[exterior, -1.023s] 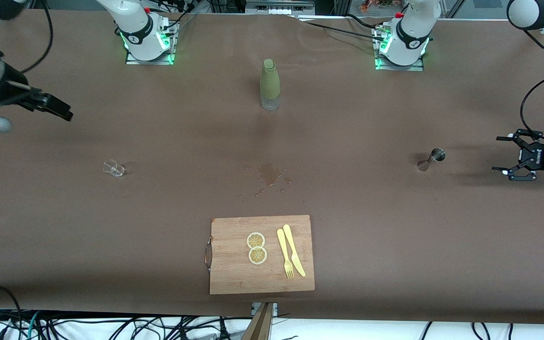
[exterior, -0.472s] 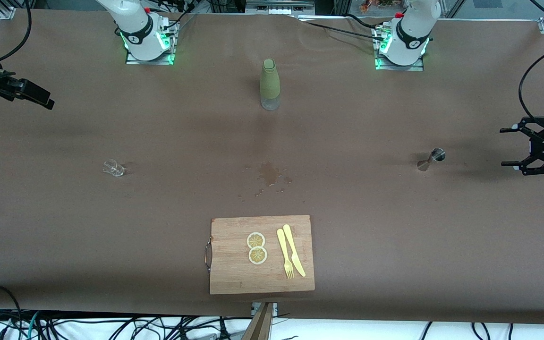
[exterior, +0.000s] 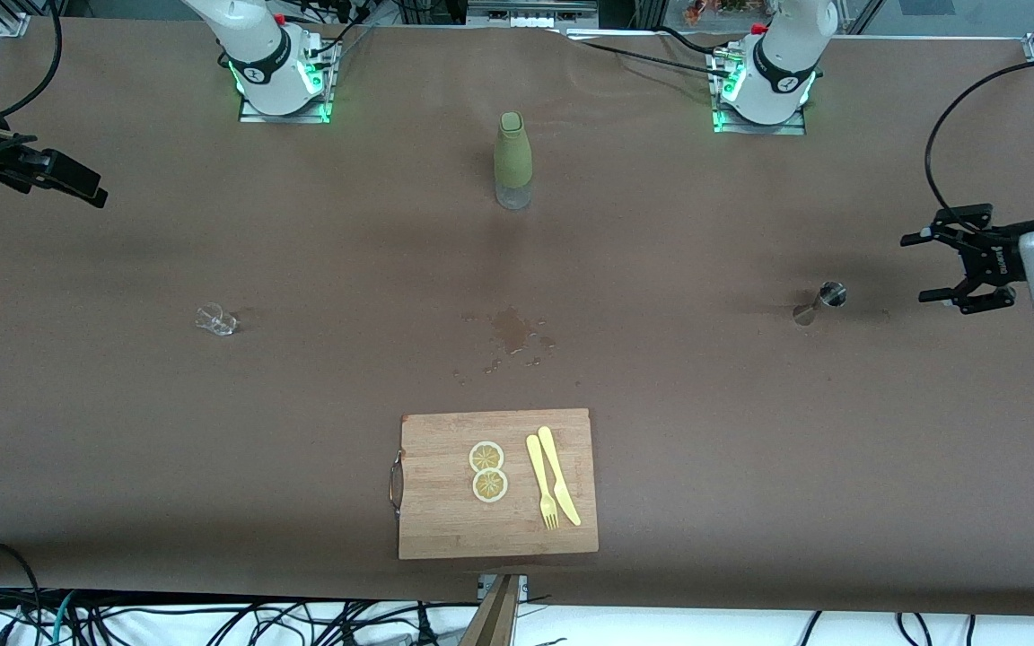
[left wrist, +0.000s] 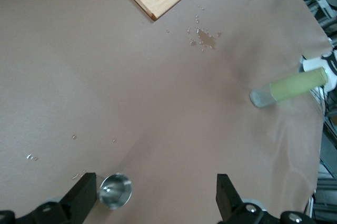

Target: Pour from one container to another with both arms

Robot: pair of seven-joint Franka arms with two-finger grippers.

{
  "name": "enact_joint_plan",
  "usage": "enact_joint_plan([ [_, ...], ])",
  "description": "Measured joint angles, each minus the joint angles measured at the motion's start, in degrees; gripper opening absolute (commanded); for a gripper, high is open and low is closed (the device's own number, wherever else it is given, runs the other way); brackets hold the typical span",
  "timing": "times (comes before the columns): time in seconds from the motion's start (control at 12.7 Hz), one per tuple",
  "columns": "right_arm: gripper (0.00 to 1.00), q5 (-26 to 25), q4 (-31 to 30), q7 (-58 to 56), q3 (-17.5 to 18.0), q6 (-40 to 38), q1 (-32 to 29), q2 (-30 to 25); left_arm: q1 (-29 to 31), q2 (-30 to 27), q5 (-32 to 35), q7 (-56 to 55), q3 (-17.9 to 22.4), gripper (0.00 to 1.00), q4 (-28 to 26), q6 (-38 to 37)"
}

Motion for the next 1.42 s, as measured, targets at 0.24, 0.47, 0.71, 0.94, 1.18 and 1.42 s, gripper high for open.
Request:
enact_joint_plan([
  [0.24,1.00,0.00,0.00,-0.01,-0.01,0.11,0.00,0.03,-0.05,-2.03,4.80,-11.42,-4.30,1.00,-1.66,2.60],
  [0.47,1.00,0.00,0.00,-0.01,0.04,0.17,0.03,0.17,-0.09,-3.51,11.45,-26.19,-10.26,1.00,-1.06,3.36],
  [0.71,1.00,0.01,0.00,-0.01,0.12,0.21,0.06,0.26,-0.35,-5.72,15.47,-40.04,-14.45,1.00,-0.35,3.39],
  [0.94,1.00,0.01,0.00,-0.01,0.67,0.21,0.17,0.27,-0.34,-6.07,21.32,-48.89,-15.96,1.00,1.68,2.98],
  [1.18,1.00,0.01,0.00,-0.01,0.80,0.22,0.40,0.27,-0.35,-6.17,24.43,-54.70,-16.90,1.00,6.55,-1.65],
  [1.42,1.00,0.01,0.00,-0.01,0.80,0.22,0.41,0.27,-1.95,-6.33,26.16,-59.33,-16.14,1.00,11.40,-6.93],
])
